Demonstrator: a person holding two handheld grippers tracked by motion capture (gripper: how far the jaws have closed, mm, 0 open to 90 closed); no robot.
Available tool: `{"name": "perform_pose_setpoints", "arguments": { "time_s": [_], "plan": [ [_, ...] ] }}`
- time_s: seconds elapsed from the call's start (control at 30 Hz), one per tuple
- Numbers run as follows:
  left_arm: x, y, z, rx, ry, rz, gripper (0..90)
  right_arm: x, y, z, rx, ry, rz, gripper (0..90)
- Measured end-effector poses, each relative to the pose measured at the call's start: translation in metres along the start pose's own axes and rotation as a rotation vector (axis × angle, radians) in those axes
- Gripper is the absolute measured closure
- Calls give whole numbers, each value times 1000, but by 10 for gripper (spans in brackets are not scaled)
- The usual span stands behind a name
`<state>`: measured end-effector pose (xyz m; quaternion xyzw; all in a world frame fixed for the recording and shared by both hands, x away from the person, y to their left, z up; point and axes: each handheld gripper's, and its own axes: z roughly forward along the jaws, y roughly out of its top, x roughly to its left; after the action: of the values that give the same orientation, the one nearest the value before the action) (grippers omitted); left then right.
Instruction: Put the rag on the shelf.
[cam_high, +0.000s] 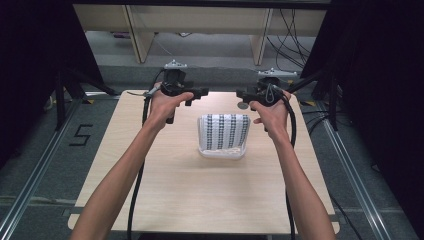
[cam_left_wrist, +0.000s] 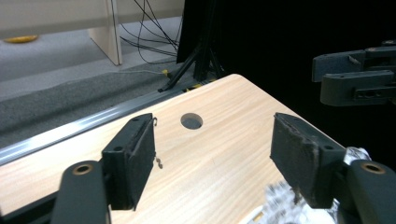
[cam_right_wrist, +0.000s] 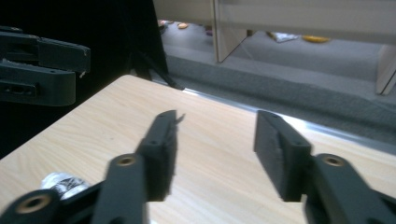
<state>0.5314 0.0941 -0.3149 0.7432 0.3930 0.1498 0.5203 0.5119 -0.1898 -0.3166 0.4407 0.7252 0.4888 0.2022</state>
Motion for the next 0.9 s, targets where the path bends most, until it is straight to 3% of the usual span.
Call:
{"name": "perform_pose_setpoints", "arguments": {
  "time_s": [0.17, 0.37, 0.43, 0.5, 0.53, 0.73, 0.9],
  "plan": [
    [-1, -1, -5, 10, 20, -5, 210, 0, 0, -4, 13, 1, 20, 389],
    [-3, -6, -13, 1, -24, -44, 205, 2, -2, -9, 39, 11, 19, 328],
    [-4, -7, -15, 1, -24, -41, 198, 3, -3, -11, 36, 14, 31, 309],
    [-4, -8, -18, 3, -26, -39, 196, 4, -3, -13, 34, 8, 12, 304],
    [-5, -9, -20, 6, -31, -40, 194, 6, -3, -14, 36, 21, 33, 299],
    [-10, -13, -28, 12, -49, -30, 188, 8, -6, -18, 30, 35, 2, 285],
    [-14, -17, -34, 18, -57, -13, 185, 13, -8, -24, 34, 37, 5, 284]
  ]
}}
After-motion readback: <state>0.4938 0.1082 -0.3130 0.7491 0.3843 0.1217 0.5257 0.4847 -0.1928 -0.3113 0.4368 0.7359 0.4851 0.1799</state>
